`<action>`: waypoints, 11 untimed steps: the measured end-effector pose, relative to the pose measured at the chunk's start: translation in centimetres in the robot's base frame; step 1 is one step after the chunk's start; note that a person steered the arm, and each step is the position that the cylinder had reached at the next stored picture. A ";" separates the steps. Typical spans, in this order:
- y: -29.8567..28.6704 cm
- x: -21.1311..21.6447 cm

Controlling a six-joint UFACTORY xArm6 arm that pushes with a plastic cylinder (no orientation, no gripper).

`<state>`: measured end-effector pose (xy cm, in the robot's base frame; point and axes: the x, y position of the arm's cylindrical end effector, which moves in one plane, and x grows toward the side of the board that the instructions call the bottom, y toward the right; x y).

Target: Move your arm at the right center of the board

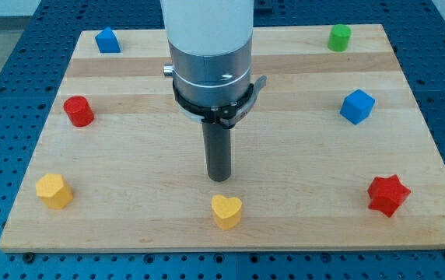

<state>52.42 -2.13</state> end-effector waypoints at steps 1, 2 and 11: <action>0.0 -0.1; -0.3 -3.4; 29.5 -5.3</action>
